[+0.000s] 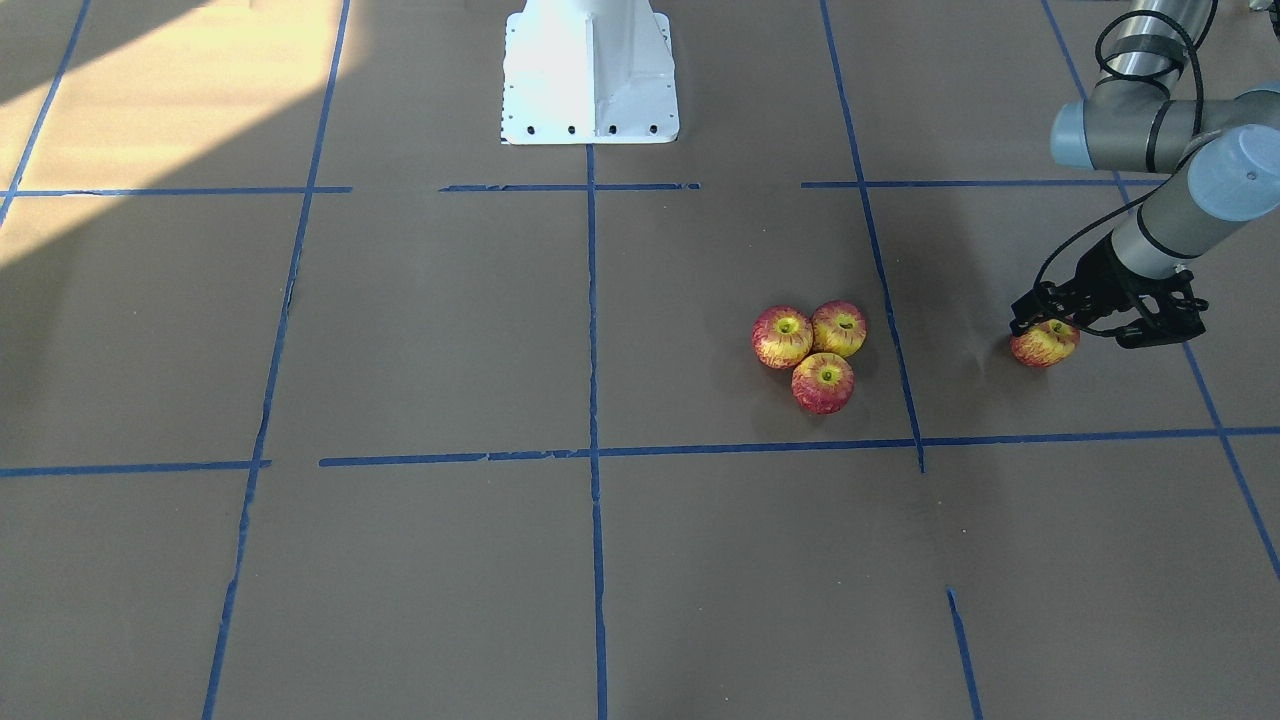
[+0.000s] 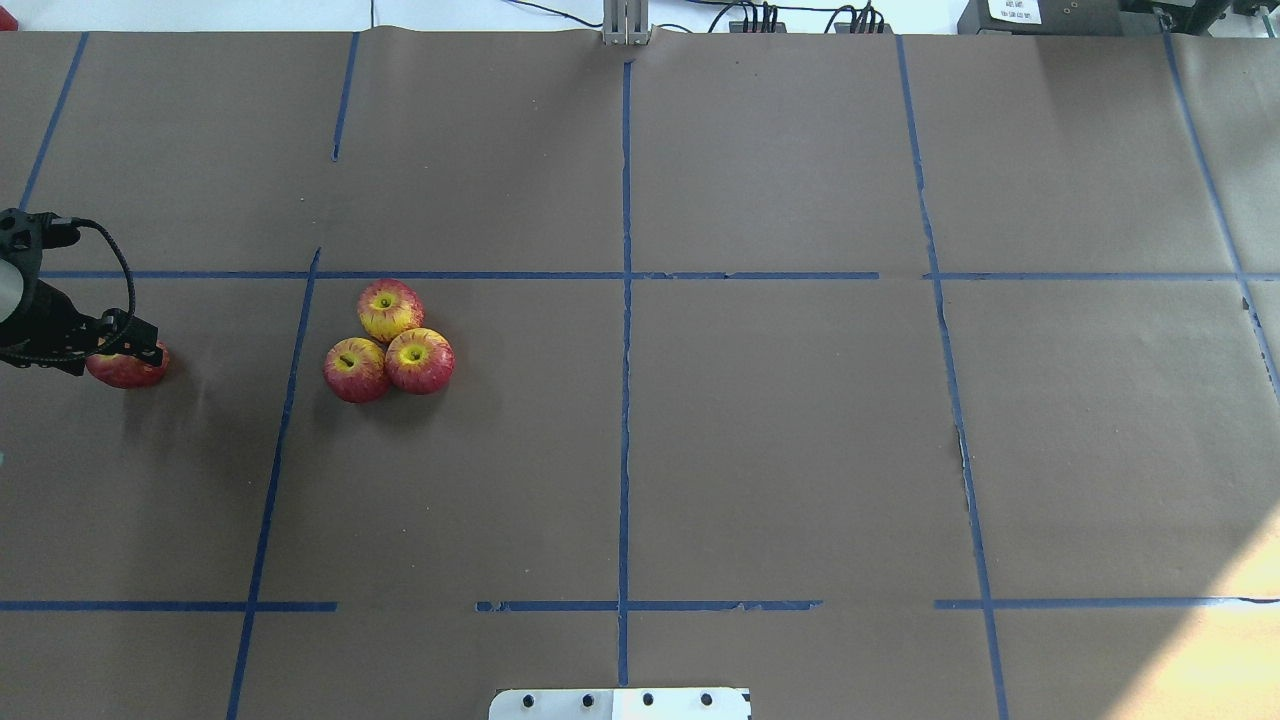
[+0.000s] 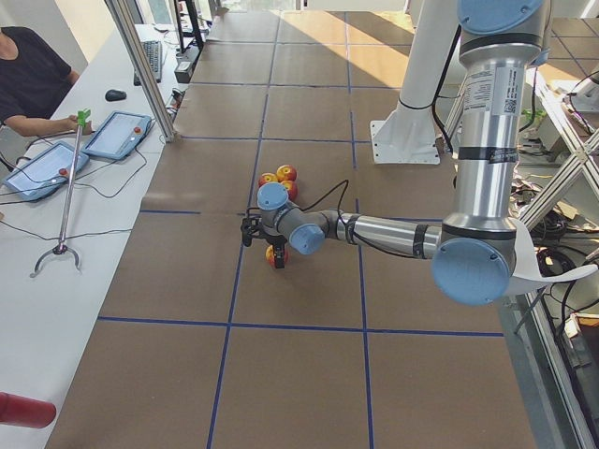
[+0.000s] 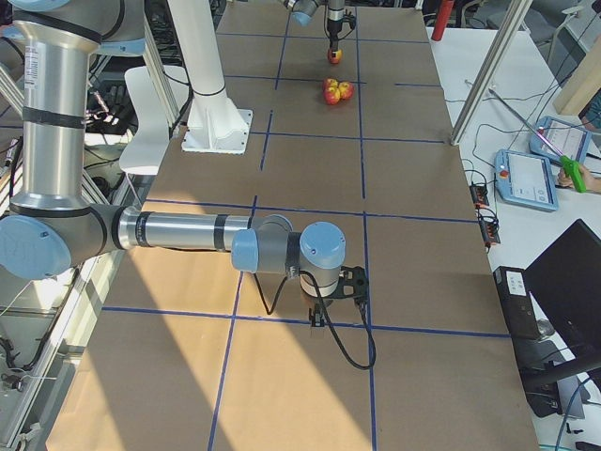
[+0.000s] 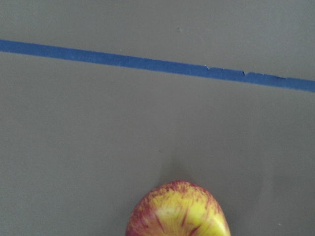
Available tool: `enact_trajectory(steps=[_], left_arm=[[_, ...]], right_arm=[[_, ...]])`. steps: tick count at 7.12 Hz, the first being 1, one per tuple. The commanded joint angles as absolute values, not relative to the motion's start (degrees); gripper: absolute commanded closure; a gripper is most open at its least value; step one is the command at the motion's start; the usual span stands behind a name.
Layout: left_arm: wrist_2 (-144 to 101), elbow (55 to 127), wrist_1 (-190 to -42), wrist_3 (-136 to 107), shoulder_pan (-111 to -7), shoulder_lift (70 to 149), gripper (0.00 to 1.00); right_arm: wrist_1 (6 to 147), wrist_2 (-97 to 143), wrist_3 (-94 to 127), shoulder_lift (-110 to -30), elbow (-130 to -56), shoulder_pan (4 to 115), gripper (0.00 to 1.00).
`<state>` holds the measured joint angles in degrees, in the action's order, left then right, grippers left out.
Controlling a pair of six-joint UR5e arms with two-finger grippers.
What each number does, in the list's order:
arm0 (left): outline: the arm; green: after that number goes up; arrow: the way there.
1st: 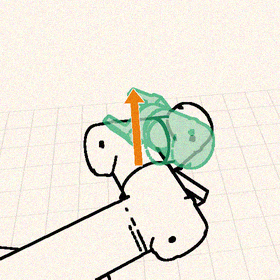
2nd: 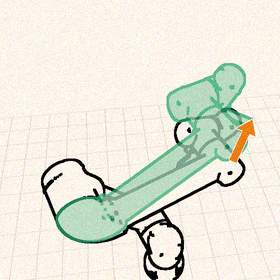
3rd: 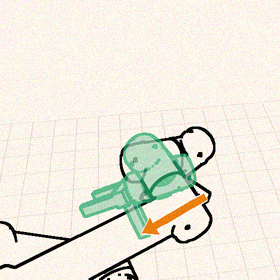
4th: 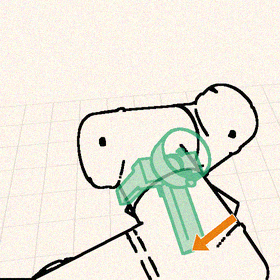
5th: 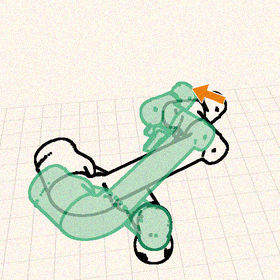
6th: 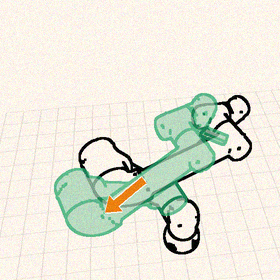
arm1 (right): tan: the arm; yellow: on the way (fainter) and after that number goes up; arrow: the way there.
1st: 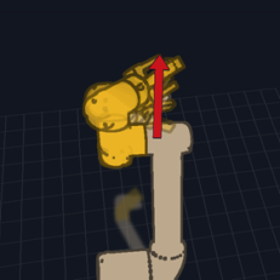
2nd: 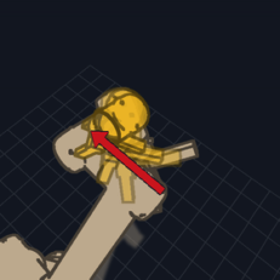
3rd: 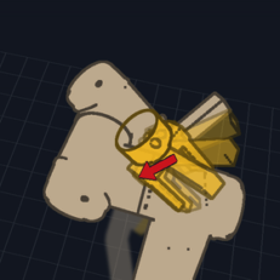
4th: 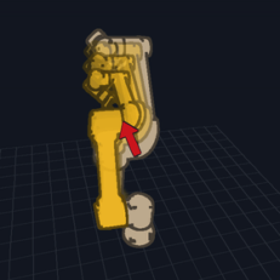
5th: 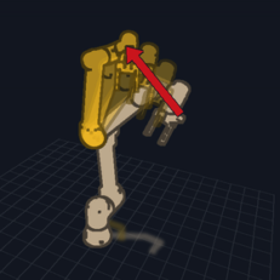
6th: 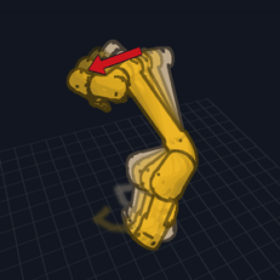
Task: Stack apples
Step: 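Close the left gripper around the lone apple and lift it, then carry the held apple with the left gripper over the three-apple cluster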
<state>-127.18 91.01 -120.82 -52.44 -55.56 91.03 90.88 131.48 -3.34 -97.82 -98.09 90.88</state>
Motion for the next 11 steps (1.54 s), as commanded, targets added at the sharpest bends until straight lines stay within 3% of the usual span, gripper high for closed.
enact_trajectory(steps=[1, 5, 6, 8, 9, 11], left_arm=[[-127.2, 89.9, -120.8, -52.2, -55.4, 91.7, 0.0], [-127.2, 88.4, -120.8, -51.9, -55.4, 93.3, 0.0], [-127.1, 88.5, -120.8, -51.9, -55.4, 93.3, 0.13], [-127.1, 89.0, -120.7, -52.0, -55.4, 93.3, 0.91], [-127.1, 90.8, -120.6, -52.3, -55.4, 93.3, 1.0], [-127.3, 97.1, -120.2, -55.3, -55.5, 93.5, 1.0]], right_arm=[[90.8, 131.5, -3.3, -97.8, -98.1, 90.9, 0.0], [90.9, 131.5, -3.3, -97.8, -98.1, 90.9, 0.0], [90.9, 131.5, -3.3, -97.8, -98.1, 90.9, 0.0], [90.9, 131.5, -3.3, -97.8, -98.1, 90.9, 0.0], [90.9, 131.5, -3.3, -97.8, -98.1, 90.9, 0.0], [90.9, 131.5, -3.3, -97.8, -98.1, 90.9, 0.0]])
